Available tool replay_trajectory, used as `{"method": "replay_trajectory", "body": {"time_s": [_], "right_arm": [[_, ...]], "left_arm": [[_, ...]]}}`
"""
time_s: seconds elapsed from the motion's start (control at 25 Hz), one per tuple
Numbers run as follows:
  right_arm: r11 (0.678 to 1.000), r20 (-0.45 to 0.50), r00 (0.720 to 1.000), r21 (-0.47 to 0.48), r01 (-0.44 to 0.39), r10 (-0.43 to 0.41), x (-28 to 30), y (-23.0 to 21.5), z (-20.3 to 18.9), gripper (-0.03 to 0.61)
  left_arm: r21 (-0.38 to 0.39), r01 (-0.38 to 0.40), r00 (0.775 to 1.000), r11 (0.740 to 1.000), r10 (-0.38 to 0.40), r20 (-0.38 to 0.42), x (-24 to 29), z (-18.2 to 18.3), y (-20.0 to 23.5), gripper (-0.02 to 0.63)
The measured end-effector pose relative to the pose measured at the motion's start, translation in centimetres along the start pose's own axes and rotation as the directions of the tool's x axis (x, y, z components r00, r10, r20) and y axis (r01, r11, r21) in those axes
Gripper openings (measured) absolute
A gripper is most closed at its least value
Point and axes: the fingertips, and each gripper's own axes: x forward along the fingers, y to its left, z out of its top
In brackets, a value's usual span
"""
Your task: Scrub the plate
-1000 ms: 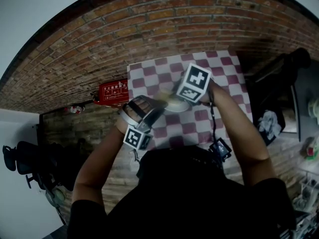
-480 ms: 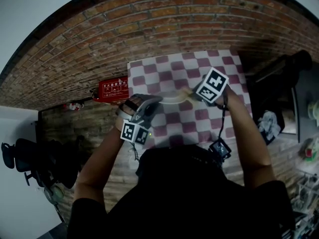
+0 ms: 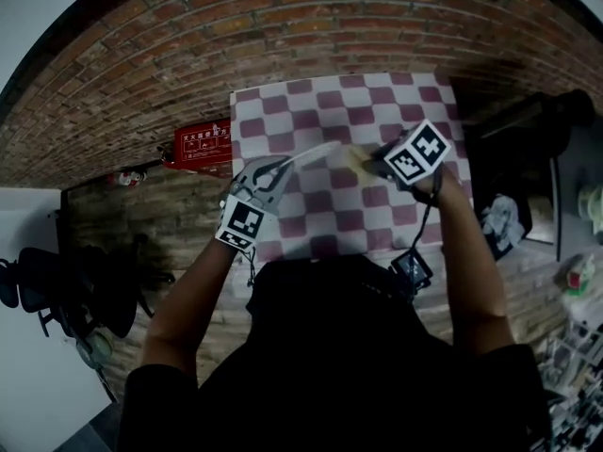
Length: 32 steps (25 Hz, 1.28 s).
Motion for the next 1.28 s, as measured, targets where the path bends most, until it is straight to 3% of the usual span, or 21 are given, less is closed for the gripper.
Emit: {"method": "replay_trajectory", "body": {"time_s": [0.12, 0.28, 0.36, 0.48, 0.56, 0.68, 0.8, 0.88, 1.12, 1.28], "right_arm": [[0.999, 0.026, 0.999, 0.035, -0.027, 0.026, 0.5, 0.5, -0.9, 0.054], [0.996, 0.082, 0.996, 0.080, -0.024, 0.018, 1.2, 0.5, -2.0, 0.054], [0.993, 0.124, 0.992, 0.115, -0.028, 0.013, 1.6, 0.4, -2.2, 0.054], [0.987, 0.165, 0.986, 0.163, -0.017, -0.010, 2.6, 0.4, -3.1, 0.054], [0.984, 0.175, 0.984, 0.176, -0.001, -0.030, 3.4, 0.5, -3.8, 0.054], [0.983, 0.173, 0.984, 0.181, 0.014, -0.045, 4.8, 0.8, -4.8, 0.054], [0.982, 0.174, 0.983, 0.190, 0.024, -0.057, 6.0, 1.2, -5.7, 0.054], [0.981, 0.181, 0.981, 0.189, 0.035, -0.069, 6.5, 1.4, -6.1, 0.054], [0.980, 0.177, 0.980, 0.189, 0.057, -0.091, 7.4, 2.0, -7.2, 0.054], [0.981, 0.174, 0.982, 0.187, 0.042, -0.075, 8.3, 2.5, -7.8, 0.054]], "left_arm": [[-0.252, 0.002, 1.000, 0.968, -0.003, -0.001, 0.4, -2.0, 0.2, 0.018], [-0.460, 0.028, 0.998, 0.887, -0.048, -0.032, 1.5, -4.9, -1.6, 0.018], [-0.574, 0.026, 0.997, 0.819, -0.065, -0.047, 2.0, -6.3, -2.4, 0.018], [-0.721, 0.005, 0.994, 0.693, -0.082, -0.072, 2.3, -8.7, -3.7, 0.018], [-0.768, -0.014, 0.991, 0.641, -0.091, -0.094, 2.6, -10.1, -4.4, 0.018], [-0.811, -0.036, 0.988, 0.584, -0.104, -0.118, 3.0, -11.7, -5.3, 0.018], [-0.862, -0.059, 0.985, 0.504, -0.111, -0.132, 3.3, -13.5, -5.9, 0.018], [-0.882, -0.064, 0.983, 0.467, -0.121, -0.136, 3.6, -14.2, -6.4, 0.018], [-0.908, -0.087, 0.979, 0.409, -0.134, -0.154, 4.1, -15.8, -7.6, 0.018], [-0.915, -0.090, 0.976, 0.393, -0.147, -0.158, 4.2, -16.2, -8.3, 0.018]]}}
